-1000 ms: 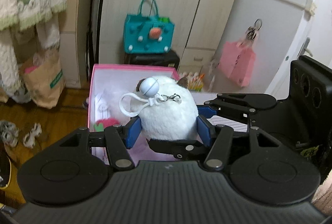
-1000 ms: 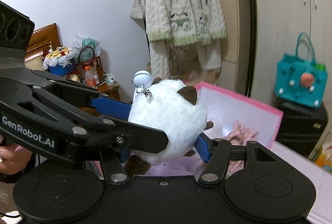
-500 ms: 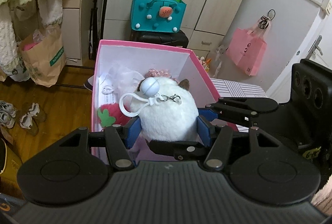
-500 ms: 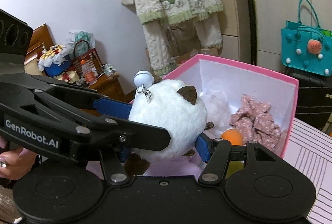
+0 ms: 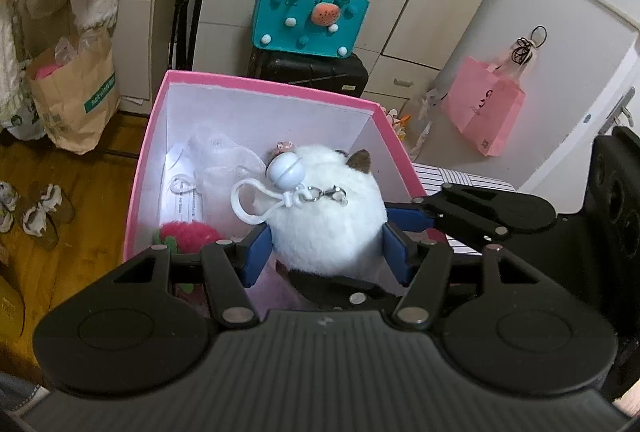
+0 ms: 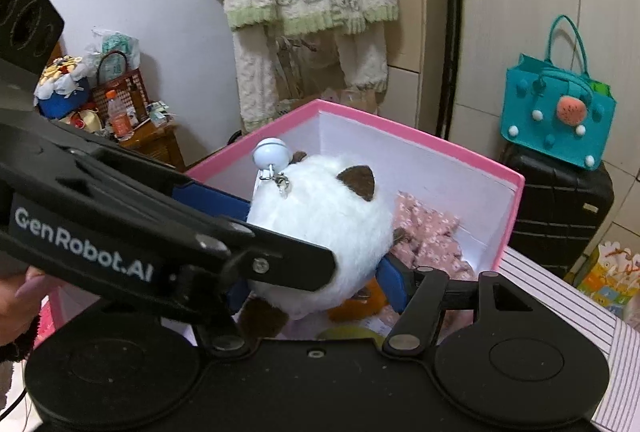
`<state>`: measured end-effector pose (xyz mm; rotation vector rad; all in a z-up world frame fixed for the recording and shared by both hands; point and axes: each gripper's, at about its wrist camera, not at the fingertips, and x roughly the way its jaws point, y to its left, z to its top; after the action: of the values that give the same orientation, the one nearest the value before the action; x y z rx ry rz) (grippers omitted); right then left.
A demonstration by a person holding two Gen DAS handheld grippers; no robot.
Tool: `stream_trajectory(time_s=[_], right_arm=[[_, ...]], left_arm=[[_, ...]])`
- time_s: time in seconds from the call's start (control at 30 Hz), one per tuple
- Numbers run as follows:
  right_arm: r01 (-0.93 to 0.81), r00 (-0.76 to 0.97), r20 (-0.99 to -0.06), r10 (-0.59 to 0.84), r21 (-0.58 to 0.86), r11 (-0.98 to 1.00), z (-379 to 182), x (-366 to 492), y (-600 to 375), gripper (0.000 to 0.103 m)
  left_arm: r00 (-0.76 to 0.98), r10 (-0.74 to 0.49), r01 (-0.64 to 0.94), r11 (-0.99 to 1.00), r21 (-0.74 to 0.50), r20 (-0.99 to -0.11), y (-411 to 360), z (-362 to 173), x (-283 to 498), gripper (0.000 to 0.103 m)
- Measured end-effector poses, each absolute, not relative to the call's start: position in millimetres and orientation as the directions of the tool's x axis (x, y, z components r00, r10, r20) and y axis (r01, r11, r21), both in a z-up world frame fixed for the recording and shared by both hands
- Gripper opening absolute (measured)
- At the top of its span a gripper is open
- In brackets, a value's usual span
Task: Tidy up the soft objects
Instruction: 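Open both tools to drop the white cat plush into the box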
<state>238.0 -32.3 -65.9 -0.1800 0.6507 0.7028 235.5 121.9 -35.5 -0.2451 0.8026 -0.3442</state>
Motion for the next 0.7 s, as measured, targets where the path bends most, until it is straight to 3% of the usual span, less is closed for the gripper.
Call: stream_trajectory(time_s=[0.13, 0.37, 0.7], right_arm=[[-0.635, 0.616, -0.588, 0.524, 0.022, 0.772, -63, 220, -48, 0.075], [-0.625, 0.628, -0.519, 0.579, 0.106, 0.773, -53, 188, -79, 0.075], [-0.57, 0.657, -0.543, 0.522, 0.095, 0.816, -36, 147, -104, 0.075]], left_arm=[[0.686, -0.361, 0.204, 0.929, -0.309, -0.632, 123, -30, 217, 0.058], [0.738, -0.34, 0.173, 0.93, -0.324, -0.583, 129, -24, 177, 0.058], [0.763, -0.301, 0.229, 0.954, -0.196, -0.572, 98, -3, 125, 0.059]])
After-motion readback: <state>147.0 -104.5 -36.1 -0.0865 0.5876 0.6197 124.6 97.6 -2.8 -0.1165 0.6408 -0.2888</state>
